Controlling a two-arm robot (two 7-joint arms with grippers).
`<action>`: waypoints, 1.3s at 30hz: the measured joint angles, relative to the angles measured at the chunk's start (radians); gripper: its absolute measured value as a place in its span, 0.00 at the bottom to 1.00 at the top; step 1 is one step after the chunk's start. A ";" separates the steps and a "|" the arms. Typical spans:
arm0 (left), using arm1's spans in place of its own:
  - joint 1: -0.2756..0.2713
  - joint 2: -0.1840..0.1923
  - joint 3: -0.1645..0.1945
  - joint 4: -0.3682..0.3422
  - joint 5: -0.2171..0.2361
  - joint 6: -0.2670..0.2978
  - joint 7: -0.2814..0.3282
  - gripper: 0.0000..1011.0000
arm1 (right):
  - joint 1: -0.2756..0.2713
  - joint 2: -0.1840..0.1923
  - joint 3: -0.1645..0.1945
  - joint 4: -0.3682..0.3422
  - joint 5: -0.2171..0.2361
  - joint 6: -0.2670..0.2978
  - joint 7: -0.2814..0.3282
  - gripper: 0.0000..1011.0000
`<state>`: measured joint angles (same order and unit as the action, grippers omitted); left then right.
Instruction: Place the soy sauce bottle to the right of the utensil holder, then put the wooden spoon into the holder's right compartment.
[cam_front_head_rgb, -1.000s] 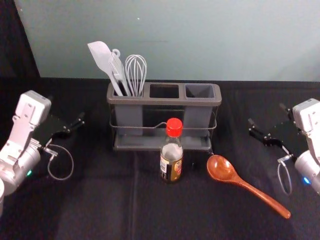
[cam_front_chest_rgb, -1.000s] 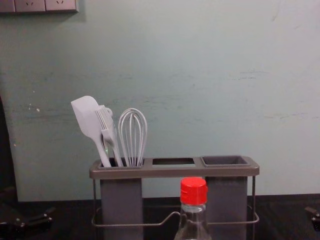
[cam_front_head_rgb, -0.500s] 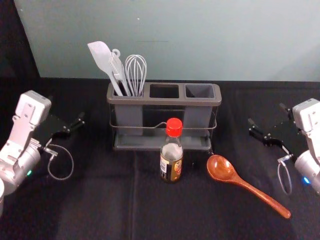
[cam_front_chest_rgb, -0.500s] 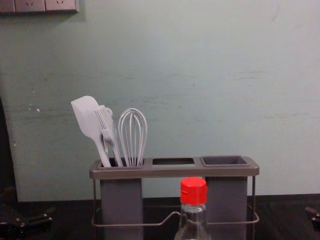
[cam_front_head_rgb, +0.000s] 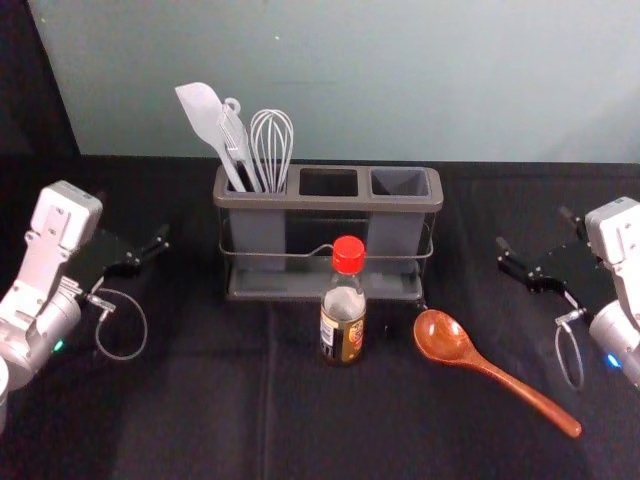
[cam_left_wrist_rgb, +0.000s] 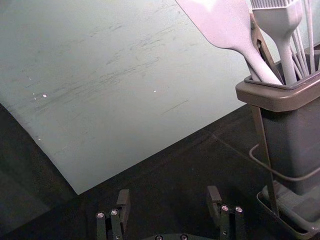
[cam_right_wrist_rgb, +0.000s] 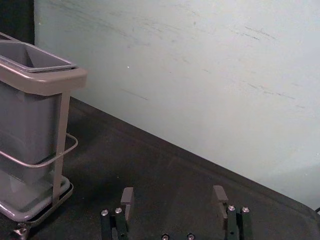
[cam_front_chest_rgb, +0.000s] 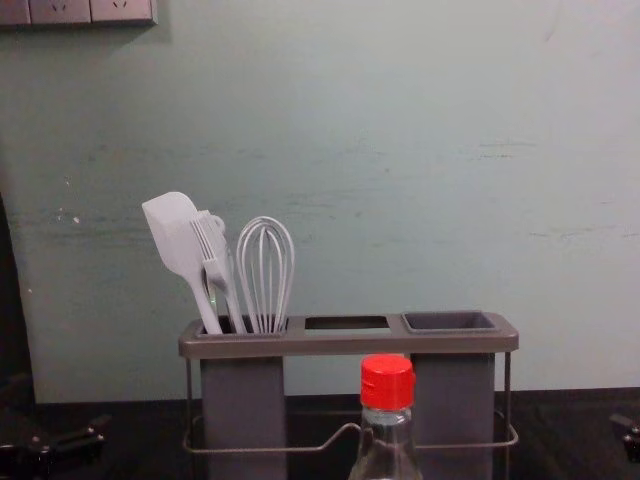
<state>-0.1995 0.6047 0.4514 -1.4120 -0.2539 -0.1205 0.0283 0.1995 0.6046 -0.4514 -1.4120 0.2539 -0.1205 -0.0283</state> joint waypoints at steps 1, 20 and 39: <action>0.000 0.000 0.000 0.000 0.000 0.000 0.000 0.99 | 0.000 0.000 0.000 0.000 0.000 0.000 0.000 0.99; 0.000 0.000 0.000 0.000 0.000 0.000 0.000 0.99 | -0.175 0.095 0.062 -0.170 -0.011 -0.092 0.067 0.99; 0.000 0.000 0.000 0.000 0.000 0.000 0.000 0.99 | -0.234 0.065 0.033 -0.280 0.132 -0.182 0.314 0.99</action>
<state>-0.1996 0.6047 0.4514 -1.4119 -0.2539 -0.1206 0.0283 -0.0342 0.6700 -0.4187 -1.6924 0.3854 -0.3021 0.2855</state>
